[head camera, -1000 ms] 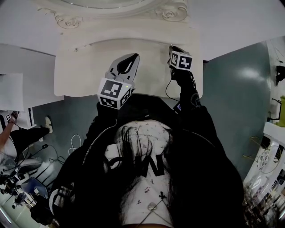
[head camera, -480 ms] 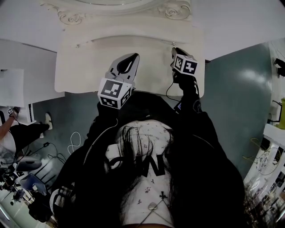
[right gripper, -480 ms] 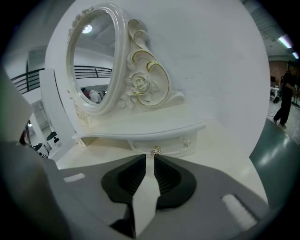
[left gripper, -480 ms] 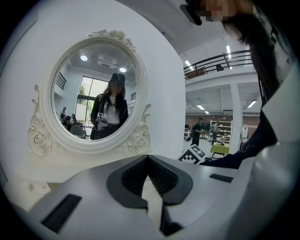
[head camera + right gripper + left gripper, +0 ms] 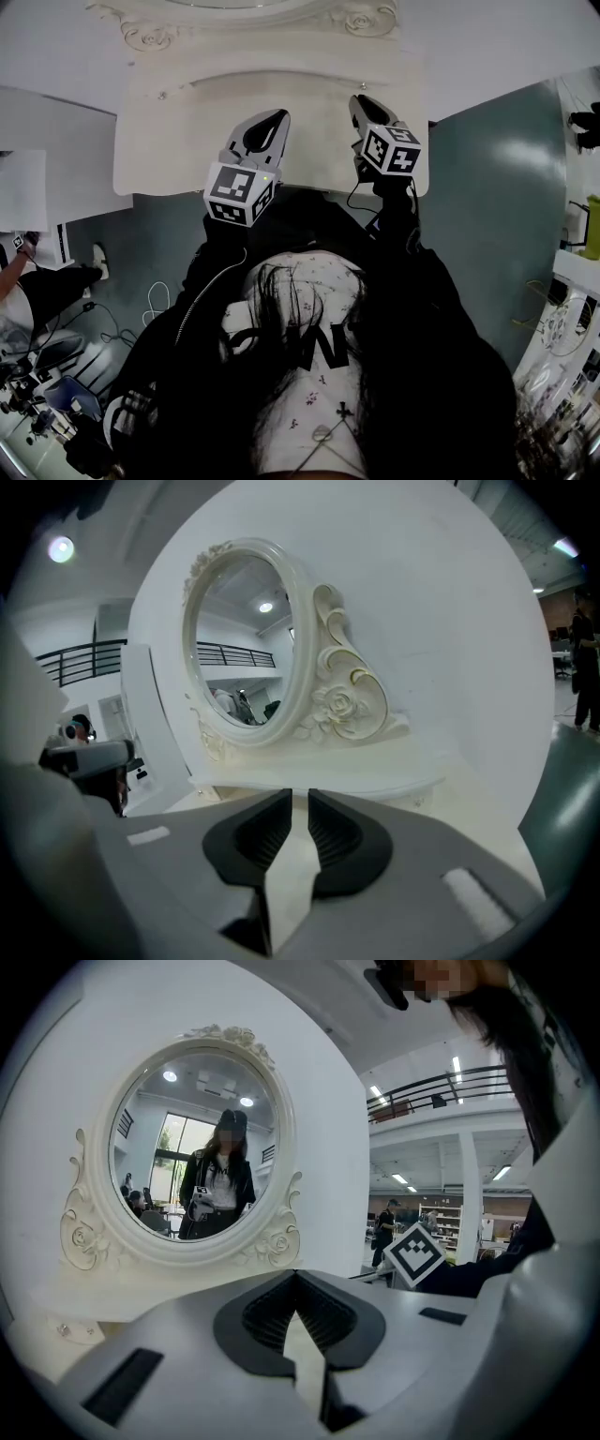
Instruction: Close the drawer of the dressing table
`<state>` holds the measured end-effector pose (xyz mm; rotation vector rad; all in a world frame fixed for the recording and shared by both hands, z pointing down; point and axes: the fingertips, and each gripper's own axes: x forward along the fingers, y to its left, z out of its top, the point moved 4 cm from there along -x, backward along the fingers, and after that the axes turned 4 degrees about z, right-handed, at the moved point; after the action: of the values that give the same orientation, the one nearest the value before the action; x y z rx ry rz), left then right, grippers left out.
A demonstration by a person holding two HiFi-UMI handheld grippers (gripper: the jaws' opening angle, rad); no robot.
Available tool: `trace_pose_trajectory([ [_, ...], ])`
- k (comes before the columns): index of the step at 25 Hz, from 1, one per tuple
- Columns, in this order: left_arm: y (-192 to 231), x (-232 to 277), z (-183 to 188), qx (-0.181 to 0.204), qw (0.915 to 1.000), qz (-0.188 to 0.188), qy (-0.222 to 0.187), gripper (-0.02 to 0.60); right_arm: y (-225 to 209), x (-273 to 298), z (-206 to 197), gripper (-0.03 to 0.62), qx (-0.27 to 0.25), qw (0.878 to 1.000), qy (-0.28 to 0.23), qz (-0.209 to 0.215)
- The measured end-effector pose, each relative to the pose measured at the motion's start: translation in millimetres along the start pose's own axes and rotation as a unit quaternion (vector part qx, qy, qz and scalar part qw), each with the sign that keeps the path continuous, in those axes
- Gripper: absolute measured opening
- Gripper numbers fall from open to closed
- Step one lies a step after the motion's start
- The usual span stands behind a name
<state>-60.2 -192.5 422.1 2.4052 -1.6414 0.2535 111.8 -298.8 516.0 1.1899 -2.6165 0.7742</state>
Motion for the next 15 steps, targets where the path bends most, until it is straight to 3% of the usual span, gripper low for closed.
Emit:
trace_pose_trajectory([
  [8, -1.2, -30.9, 0.9, 0.01, 0.9996, -0.025, -0.005, 0.0, 80.4, -31.2, 26.0, 0.063, -0.022, 0.997, -0.053, 0.045],
  [15, 13.5, -70.3, -2.8, 0.009, 0.9995, -0.029, -0.006, 0.0, 153.6, -45.5, 11.1, 0.063, -0.018, 0.996, -0.061, 0.069],
])
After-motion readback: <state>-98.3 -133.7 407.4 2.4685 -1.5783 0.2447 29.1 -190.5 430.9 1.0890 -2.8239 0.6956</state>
